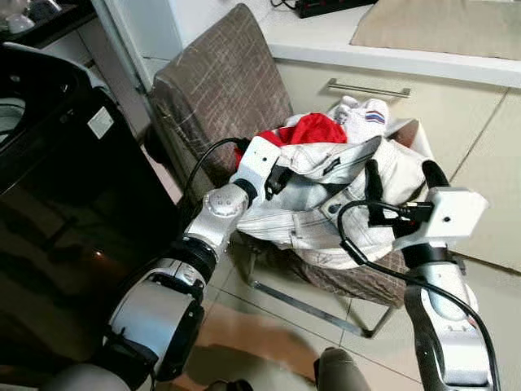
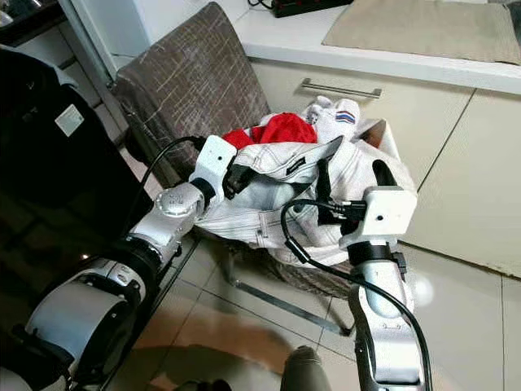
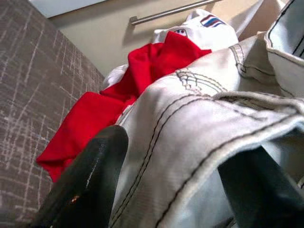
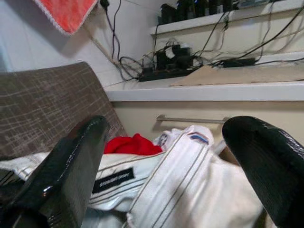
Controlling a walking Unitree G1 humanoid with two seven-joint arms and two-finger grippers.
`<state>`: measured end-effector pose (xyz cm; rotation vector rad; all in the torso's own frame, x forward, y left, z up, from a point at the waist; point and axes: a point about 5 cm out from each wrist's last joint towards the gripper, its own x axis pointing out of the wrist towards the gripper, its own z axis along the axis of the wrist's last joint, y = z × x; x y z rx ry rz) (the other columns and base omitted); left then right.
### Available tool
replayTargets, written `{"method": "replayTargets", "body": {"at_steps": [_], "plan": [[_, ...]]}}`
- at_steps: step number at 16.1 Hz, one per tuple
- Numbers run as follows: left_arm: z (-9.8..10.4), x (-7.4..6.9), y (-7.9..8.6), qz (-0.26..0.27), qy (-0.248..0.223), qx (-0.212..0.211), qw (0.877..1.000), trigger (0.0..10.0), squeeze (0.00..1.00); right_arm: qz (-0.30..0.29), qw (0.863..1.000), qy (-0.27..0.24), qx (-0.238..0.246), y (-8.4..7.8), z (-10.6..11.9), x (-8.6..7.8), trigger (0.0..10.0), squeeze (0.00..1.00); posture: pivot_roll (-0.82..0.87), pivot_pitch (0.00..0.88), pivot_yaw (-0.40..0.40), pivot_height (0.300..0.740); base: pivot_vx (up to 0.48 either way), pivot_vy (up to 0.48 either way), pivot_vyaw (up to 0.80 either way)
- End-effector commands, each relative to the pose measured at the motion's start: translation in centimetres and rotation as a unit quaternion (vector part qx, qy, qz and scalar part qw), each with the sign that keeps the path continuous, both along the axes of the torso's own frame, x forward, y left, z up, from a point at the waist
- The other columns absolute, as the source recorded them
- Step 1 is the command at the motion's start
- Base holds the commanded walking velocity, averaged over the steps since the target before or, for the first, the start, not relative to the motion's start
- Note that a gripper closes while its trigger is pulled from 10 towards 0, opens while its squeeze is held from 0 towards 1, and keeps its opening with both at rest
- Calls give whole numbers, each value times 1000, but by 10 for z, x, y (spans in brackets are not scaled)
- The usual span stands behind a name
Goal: Clothes washing
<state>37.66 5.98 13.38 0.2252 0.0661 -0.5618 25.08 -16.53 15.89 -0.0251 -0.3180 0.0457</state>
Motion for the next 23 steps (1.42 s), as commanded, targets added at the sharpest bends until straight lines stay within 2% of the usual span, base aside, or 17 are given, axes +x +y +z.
{"method": "replayTargets", "body": {"at_steps": [1,3,5,11,13,15,16,18,19,20,21,22,23], "plan": [[-2,-1,2,-6,-1,2,1000,0,0,7,1000,6,2,5,-1,1,10000,0,-325,90,152,740,0,0,0],[-2,-1,3,-4,-3,3,1000,0,0,7,1000,6,1,5,-1,3,10000,0,-319,86,151,740,0,0,0],[-3,-3,2,-20,-20,23,999,0,0,9,1000,6,1,6,-2,4,10000,0,-318,81,149,740,0,0,0],[-8,-7,0,-29,-17,20,999,0,0,9,1000,8,0,5,-2,4,10000,0,-320,78,147,740,0,0,0],[-13,-13,-8,-56,-1,-20,998,0,0,6,1000,16,0,2,-4,6,10000,0,-323,69,139,740,0,0,0],[-16,-15,-10,-53,20,-50,997,0,0,0,1000,24,5,-1,-5,9,10000,0,-320,70,138,740,0,0,0],[-15,-14,-10,-50,29,-71,996,0,0,-4,1000,27,7,-2,-6,10,10000,0,-316,71,138,740,0,0,0],[-6,-9,-10,-35,62,-157,985,0,0,-10,999,31,14,-4,-7,13,10000,0,-312,69,138,740,0,0,0],[-3,-7,-10,-29,73,-184,980,0,0,-10,999,31,15,-4,-7,14,10000,0,-310,67,140,740,0,0,0],[2,-4,-10,-20,93,-230,969,0,0,-10,999,31,16,-3,-7,15,10000,0,-310,67,140,740,0,0,0],[8,0,-8,-1,122,-288,950,0,0,-10,999,31,18,-3,-7,16,10000,0,-306,67,142,740,0,0,0],[21,5,-9,-4,138,-349,927,0,0,-10,999,32,19,-2,-7,16,10000,0,-306,67,142,740,0,0,0],[49,10,-6,-22,115,-395,911,0,0,-10,999,34,21,-2,-8,18,10000,0,-303,69,143,740,0,0,0]]}}
